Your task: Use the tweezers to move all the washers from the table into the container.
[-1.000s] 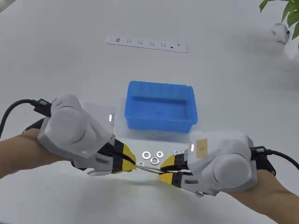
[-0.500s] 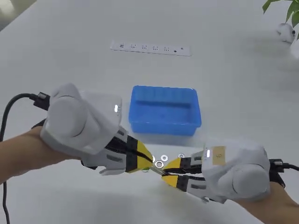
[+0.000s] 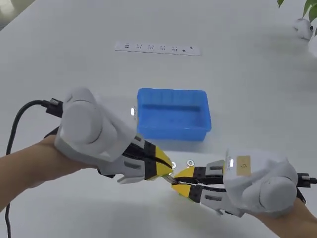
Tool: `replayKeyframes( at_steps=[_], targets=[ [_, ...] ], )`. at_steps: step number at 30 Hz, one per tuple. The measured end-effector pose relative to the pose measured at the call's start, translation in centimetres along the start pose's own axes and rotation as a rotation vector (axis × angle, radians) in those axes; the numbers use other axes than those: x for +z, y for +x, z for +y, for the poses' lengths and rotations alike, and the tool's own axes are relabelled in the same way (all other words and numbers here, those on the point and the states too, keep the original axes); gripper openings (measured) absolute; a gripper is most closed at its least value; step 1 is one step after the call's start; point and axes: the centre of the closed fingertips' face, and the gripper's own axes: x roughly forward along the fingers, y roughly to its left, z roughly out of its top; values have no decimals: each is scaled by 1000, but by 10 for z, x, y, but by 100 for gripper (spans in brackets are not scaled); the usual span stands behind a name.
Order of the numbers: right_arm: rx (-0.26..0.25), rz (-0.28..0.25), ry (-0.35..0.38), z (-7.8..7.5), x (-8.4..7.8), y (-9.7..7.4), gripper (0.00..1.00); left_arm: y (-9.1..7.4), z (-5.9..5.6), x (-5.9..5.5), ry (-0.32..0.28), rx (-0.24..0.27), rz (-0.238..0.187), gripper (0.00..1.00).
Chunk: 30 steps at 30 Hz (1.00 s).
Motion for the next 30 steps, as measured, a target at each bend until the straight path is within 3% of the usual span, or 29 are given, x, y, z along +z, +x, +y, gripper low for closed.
replayKeyframes(
  at_steps=[9, 15, 24, 30],
  targets=[
    [-9, -28, 24, -2, 3, 3, 6, -17, 12, -11, -45, 50, 13, 9],
    [-11, -45, 30, -3, 8, 4, 6, -26, 14, -17, -70, 61, 9, 13],
    [-4, -58, 40, -2, 10, 6, 6, -27, 10, -22, -85, 50, 4, 13],
    [-2, -61, 44, -1, 11, 5, 6, -26, 5, -21, -70, 15, -4, 7]
  ],
)
